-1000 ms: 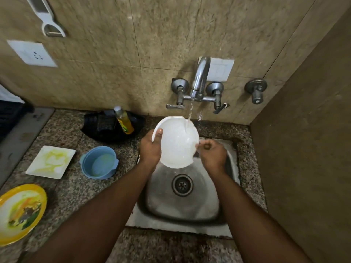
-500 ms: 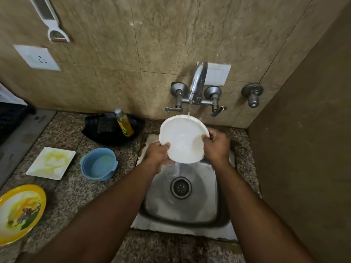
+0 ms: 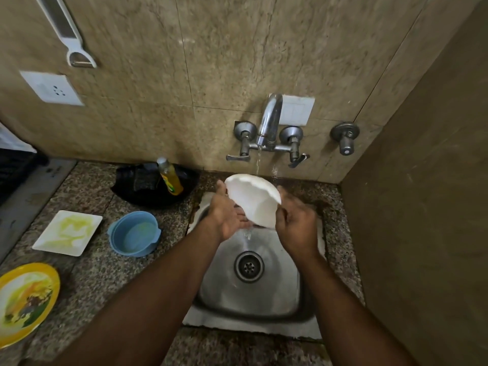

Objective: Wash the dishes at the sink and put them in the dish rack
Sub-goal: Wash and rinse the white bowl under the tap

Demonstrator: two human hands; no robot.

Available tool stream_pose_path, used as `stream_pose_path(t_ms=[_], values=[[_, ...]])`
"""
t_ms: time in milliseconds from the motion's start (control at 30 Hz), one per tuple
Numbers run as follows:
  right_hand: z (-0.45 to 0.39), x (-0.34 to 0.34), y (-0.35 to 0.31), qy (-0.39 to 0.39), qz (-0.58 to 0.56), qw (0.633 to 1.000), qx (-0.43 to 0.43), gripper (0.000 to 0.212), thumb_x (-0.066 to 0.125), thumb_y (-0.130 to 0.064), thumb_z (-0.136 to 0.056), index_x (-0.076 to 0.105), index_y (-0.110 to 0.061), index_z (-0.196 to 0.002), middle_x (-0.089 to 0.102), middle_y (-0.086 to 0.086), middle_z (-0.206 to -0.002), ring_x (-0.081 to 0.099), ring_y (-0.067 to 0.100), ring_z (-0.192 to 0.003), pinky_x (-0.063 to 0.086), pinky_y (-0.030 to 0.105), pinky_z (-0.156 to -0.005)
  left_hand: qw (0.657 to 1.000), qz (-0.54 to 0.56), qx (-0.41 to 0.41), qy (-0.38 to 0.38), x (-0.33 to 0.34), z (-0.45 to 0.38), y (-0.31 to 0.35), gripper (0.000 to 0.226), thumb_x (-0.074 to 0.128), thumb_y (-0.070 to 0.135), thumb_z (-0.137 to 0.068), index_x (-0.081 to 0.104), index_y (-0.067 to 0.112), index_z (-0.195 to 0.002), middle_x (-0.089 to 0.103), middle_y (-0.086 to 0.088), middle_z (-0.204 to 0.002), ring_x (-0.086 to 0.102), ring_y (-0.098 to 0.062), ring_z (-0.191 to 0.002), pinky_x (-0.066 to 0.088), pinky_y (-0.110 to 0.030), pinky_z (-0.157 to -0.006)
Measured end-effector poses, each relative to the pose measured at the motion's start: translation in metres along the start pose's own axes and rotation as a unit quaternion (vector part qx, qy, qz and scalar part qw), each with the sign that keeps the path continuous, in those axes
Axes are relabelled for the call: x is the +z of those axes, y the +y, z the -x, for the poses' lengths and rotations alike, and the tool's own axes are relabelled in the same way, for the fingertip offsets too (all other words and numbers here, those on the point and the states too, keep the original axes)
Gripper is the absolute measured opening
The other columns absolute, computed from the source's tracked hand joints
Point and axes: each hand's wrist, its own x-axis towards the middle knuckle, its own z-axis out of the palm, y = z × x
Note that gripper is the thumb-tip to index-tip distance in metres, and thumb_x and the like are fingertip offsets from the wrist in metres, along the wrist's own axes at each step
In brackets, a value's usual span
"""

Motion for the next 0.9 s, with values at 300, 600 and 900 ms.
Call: stream_pose_path(t_ms=[300,600,900], values=[[0.036,0.007,0.015,-0.037,0.004,0.993,-0.116,0.059,0.062,-0.005,-0.085,0.059,-0.012,-0.144,0.056,0.005,-0.149,0.056,0.019,-0.137,0.052,0.042,-0.105,0.989,0.115,0.077,0.055,0.009,0.01,0.012,0.053,0.054,0.034,-0.104,0.055,-0.006,-0.139,0.072,-0.026,-0.109,0.07,-0.04,-0.095,0.06,-0.057,-0.079],[0.031,0.026,-0.015,-0.237,0.008,0.968,-0.078,0.059,0.037,-0.042,-0.104,0.028,-0.034,-0.161,0.014,-0.006,-0.171,0.001,0.018,-0.159,0.016,0.045,-0.126,0.994,0.026,0.074,0.075,0.014,0.012,-0.006,0.056,0.057,0.05,-0.102,0.063,0.0,-0.126,0.074,-0.025,-0.117,0.071,-0.041,-0.109,0.059,-0.052,-0.094],[-0.023,0.061,-0.034,-0.18,0.083,0.976,0.094,0.072,0.011,-0.05,-0.1,0.039,-0.013,-0.156,0.041,0.016,-0.159,0.036,0.032,-0.147,0.03,0.047,-0.121,0.993,-0.008,0.108,0.053,0.027,0.018,-0.018,0.051,0.053,0.048,-0.104,0.069,0.007,-0.129,0.073,-0.019,-0.124,0.071,-0.032,-0.115,0.057,-0.041,-0.096]])
